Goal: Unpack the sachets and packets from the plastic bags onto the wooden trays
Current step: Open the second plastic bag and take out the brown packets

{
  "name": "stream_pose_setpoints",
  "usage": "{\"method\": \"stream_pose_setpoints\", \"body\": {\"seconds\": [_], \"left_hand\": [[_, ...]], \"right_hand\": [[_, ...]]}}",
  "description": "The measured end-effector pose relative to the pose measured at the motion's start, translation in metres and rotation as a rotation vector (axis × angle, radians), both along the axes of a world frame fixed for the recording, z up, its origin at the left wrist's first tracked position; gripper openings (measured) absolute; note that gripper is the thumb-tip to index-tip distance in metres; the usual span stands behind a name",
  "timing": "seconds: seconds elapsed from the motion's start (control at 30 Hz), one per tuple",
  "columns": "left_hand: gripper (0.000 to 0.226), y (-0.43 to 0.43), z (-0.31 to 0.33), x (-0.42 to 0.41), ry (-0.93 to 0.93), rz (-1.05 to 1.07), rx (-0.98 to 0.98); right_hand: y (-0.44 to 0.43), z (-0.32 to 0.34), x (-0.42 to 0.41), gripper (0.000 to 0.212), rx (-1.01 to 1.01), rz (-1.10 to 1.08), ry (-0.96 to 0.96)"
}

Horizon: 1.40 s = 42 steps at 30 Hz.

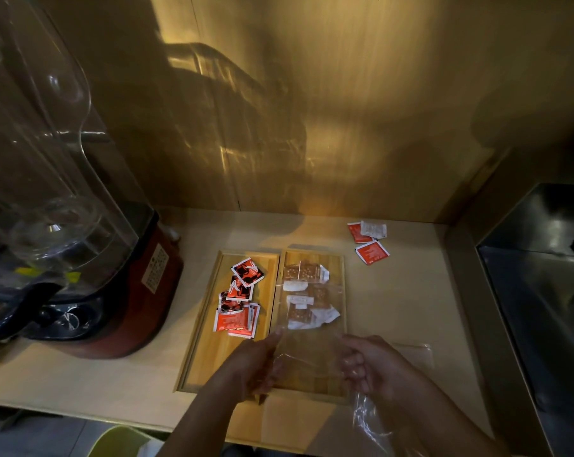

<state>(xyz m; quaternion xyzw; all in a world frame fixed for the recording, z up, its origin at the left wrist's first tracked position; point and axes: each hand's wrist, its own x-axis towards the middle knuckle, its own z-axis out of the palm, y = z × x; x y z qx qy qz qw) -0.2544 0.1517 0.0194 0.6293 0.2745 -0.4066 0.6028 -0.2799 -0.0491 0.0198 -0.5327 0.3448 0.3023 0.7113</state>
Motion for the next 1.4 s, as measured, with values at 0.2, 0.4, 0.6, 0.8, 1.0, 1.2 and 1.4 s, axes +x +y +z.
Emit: {"method": "stream_pose_setpoints", "body": {"seconds": [0.2, 0.4, 0.6, 0.8, 1.0, 1.2, 1.4], "left_hand": [[0.020, -0.006, 0.016, 0.010, -0.086, 0.097, 0.018], [0.028, -0.001, 0.055, 0.029, -0.053, 0.262, -0.236], [0.040, -0.002, 0.073, 0.039, 0.074, 0.472, -0.461], [0.036, -0.009, 0.075, 0.035, 0.059, 0.452, -0.475], [0.026, -0.035, 0.079, 0.026, -0.087, 0.142, -0.349], [0.027, -0.081, 0.046, 0.001, -0.501, -0.234, -0.062], [0.037, -0.107, 0.007, -0.023, -0.412, -0.314, -0.025]], "right_hand": [[0.005, 0.017, 0.016, 0.023, 0.009, -0.067, -0.041], [0.000, 0.056, 0.034, 0.042, 0.240, -0.153, -0.022], [-0.001, 0.078, 0.039, 0.044, 0.388, -0.249, -0.006], [-0.009, 0.087, 0.034, 0.046, 0.324, -0.207, -0.072], [-0.043, 0.083, 0.014, 0.036, 0.057, -0.168, -0.309], [-0.092, 0.054, -0.024, 0.005, -0.290, -0.152, -0.402], [-0.110, 0.006, -0.068, 0.016, -0.406, -0.162, -0.214]]}}
